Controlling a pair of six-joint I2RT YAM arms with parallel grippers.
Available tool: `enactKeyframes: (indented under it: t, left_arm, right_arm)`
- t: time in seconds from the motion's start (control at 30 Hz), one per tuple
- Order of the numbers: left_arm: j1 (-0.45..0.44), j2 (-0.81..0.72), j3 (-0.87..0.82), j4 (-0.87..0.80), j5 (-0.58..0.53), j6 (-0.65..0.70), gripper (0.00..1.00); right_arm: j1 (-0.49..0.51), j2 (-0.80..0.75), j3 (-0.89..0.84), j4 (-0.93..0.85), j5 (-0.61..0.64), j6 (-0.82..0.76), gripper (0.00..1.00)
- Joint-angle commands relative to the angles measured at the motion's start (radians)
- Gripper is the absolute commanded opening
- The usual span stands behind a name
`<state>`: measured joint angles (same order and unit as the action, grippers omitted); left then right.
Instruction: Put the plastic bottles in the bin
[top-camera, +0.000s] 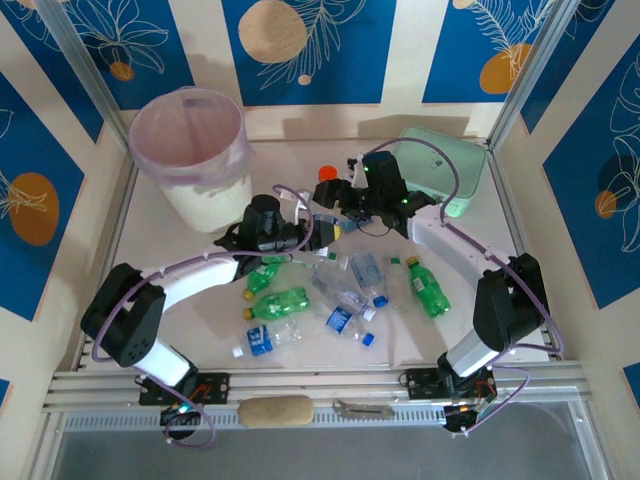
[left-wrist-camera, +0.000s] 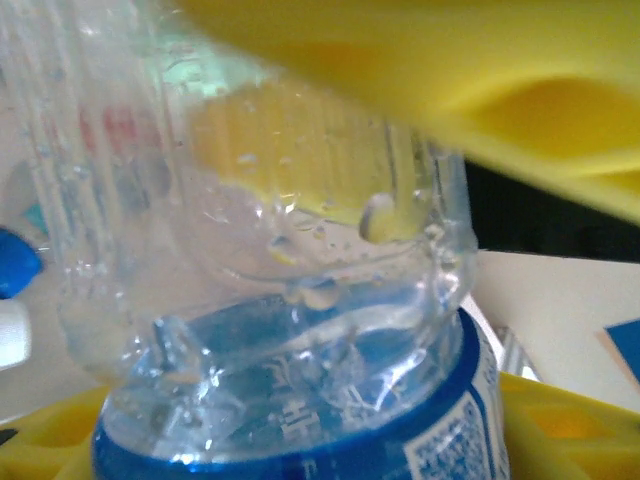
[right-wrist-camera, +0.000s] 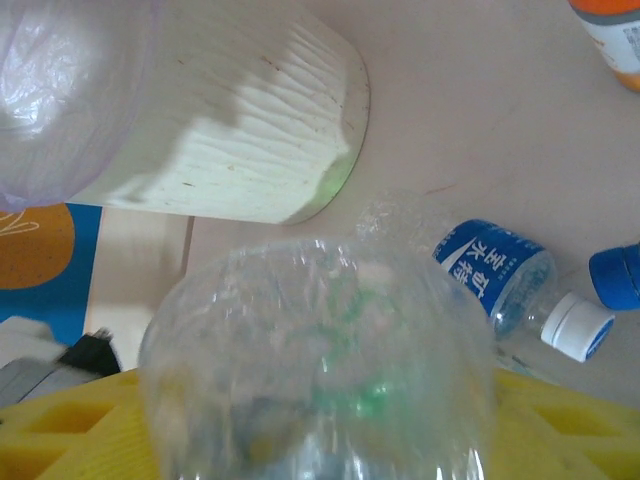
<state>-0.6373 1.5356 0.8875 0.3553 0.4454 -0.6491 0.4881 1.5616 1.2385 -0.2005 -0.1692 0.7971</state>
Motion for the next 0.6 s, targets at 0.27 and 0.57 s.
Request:
enactKeyframes:
  t: [0.27, 0.57]
  left_arm:
    - [0.028, -0.093, 0.031, -0.193, -0.149, 0.134, 0.51]
    - [0.099, -0.189, 0.266, -0.488, -0.379, 0.409, 0.50]
  right_arm:
    - [-0.096, -0.162, -0.105, 0.017, -0.016, 0.058, 0.76]
    - [-0.112, -0.195, -0.155, 0.033, -0.007, 0.072, 0.81]
